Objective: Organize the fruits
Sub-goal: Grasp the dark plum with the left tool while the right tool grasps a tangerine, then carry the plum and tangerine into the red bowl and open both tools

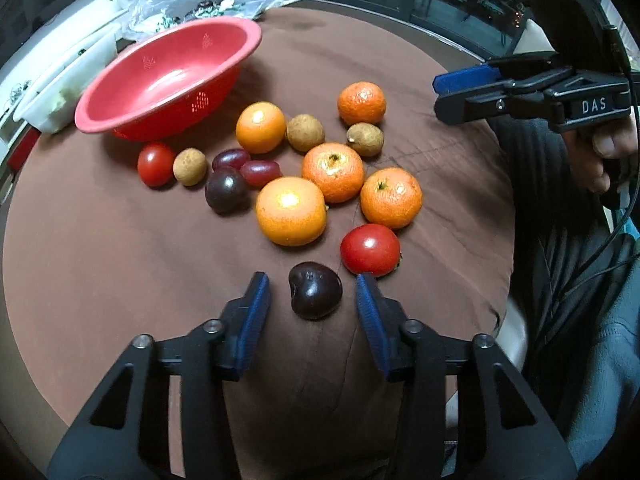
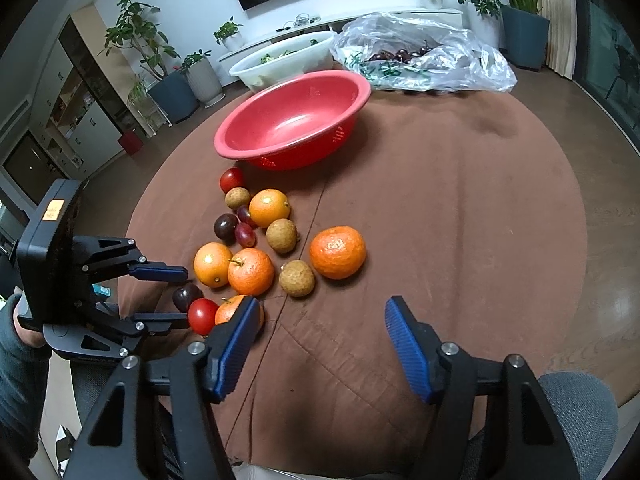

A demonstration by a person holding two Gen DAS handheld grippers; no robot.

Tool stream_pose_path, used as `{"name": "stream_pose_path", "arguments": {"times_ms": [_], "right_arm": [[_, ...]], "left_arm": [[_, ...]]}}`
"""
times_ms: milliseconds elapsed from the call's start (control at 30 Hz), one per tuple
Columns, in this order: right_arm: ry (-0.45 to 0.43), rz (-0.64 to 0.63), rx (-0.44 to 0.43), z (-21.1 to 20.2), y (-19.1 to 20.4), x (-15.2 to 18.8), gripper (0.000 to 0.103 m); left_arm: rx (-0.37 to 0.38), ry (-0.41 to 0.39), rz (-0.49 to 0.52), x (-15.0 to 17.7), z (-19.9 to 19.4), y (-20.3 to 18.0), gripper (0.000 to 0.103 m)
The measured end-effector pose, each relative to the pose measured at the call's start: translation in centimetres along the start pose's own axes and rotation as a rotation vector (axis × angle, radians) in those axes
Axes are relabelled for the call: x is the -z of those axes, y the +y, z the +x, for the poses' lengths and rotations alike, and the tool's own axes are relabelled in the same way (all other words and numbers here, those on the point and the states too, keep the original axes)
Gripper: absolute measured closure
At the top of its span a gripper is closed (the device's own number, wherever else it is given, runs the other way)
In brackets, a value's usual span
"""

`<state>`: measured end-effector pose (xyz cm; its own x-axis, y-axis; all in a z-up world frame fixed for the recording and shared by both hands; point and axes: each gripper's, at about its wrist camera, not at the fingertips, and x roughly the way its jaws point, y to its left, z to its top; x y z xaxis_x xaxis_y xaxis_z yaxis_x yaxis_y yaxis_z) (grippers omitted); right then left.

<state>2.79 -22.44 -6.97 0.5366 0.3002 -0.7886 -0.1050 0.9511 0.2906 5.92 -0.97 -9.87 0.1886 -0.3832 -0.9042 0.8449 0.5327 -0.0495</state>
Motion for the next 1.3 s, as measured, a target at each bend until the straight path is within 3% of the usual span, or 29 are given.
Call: {"name": "stream_pose_path", "arguments": {"times_ms": [200,500,767,1000,1067,1300], "right_arm": [[0.005,0.002,-0.002,0.1,0.0,-0.2,0.035],[-0.003,0.01,0.007,0.9,-0.4,-1.3,0.035],[0.032,0.043,0.004,3.5,-1.3,-3.1,0.048],[0.094,0.086,-0.024,5.8,-2.2,-3.7,0.053],[0.09,0.074,-0.031,5.9,-2.0,-3.7,0.06],[0.086,0.08,-0.05,5.6,-2.2,-3.3,0.06]], "left_arm": [[0.021,0.027,0.005,0.2,0.6,0.0,0.078],[0.003,-0.01,-0.06,1.0,-0.3,0.3,0.078],[-0.026,-0.103,-0.191,3.0,-3.1,1.8,0.078],[-0.051,-0.132,-0.237,3.3,-4.2,2.2,0.078],[-0.053,-0.133,-0.246,3.2,-4.2,2.2,0.078],[-0.048,-0.167,-0.288,2.4,-4.1,2.4,0.078]]}}
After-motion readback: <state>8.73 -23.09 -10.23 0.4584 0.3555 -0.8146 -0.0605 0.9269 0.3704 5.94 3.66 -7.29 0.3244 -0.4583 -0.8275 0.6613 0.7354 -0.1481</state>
